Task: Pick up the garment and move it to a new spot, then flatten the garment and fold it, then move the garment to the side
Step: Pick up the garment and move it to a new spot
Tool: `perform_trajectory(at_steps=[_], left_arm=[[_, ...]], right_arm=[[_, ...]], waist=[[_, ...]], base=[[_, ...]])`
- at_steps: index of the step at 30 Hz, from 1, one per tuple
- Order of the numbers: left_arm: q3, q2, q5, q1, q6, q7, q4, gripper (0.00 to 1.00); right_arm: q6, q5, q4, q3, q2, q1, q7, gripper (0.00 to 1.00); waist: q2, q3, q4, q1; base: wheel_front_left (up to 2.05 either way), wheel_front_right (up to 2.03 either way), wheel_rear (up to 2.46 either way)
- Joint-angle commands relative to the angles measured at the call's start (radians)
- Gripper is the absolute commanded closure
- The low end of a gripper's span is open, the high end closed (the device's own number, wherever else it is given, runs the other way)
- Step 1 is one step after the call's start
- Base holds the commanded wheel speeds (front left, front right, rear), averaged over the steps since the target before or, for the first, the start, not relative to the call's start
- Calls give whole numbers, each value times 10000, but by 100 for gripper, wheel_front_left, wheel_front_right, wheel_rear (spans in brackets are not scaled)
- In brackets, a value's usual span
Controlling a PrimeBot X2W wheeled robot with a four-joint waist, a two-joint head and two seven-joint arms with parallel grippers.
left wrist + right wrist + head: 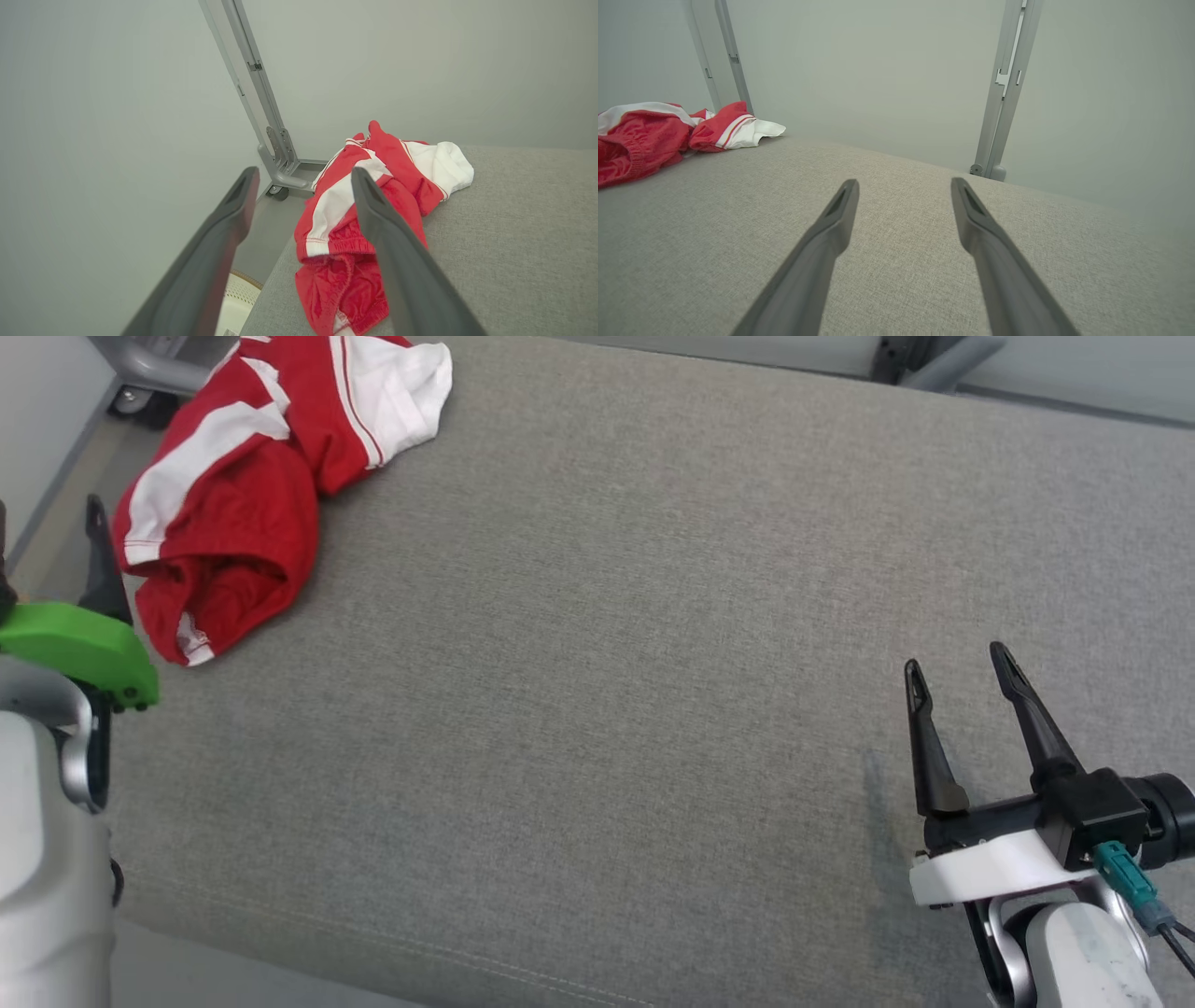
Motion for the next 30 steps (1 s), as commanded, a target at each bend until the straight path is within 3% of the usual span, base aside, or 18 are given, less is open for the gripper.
perform_trajectory(at_steps=[1,12,17,25,26,27,28,29,30], left_arm=[[-22,344,15,-759,-97,388,702,0],[-8,1370,-98,-2789,-53,2275,4042,0],[175,1607,-363,-3163,-49,1970,4722,0],[254,1468,-647,-3546,-19,1636,5560,0],[252,1433,-676,-3553,-9,1605,5646,6],[243,1400,-718,-3573,-20,1590,5718,56],[232,1384,-742,-3605,-30,1561,5780,84],[215,1373,-745,-3634,-27,1544,5831,100],[200,1368,-754,-3646,-26,1510,5875,100]], right_arm=[[-3,-179,-148,-30,-40,-202,-33,0],[-3,-577,-741,-192,-37,-437,-35,0],[-3,-615,-911,-234,-37,-523,-35,0],[-3,-604,-974,-199,-35,-664,-35,0],[-3,-595,-969,-191,-35,-675,-35,0],[-3,-580,-961,-183,-35,-688,-35,0],[-3,-558,-951,-178,-35,-718,-35,0],[-3,-530,-938,-177,-35,-739,-35,0],[-3,-490,-923,-176,-35,-750,-35,0]], waist=[[32,1038,-868,-1],[32,2534,-1407,-1],[32,2984,-1442,-1],[32,3262,-1451,-1],[32,3271,-1456,-1],[32,3273,-1460,-1],[32,3268,-1462,-1],[32,3248,-1458,-1],[32,3213,-1454,-1]], base=[[0,0,0],[0,0,0],[0,0,0],[0,0,0],[0,0,0],[0,0,0],[0,0,0],[0,0,0],[0,0,0]])
